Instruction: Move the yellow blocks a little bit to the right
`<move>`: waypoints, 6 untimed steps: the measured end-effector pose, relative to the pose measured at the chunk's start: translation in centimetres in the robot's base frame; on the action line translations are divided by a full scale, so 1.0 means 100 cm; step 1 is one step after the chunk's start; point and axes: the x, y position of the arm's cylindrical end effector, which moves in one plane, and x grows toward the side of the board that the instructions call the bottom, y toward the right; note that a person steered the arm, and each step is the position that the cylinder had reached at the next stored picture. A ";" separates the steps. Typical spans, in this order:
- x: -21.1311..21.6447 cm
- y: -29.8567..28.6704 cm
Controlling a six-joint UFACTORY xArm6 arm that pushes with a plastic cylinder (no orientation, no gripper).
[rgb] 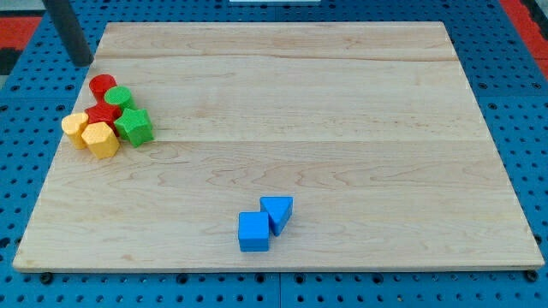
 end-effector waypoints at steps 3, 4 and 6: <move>0.045 0.004; 0.077 0.004; 0.129 0.011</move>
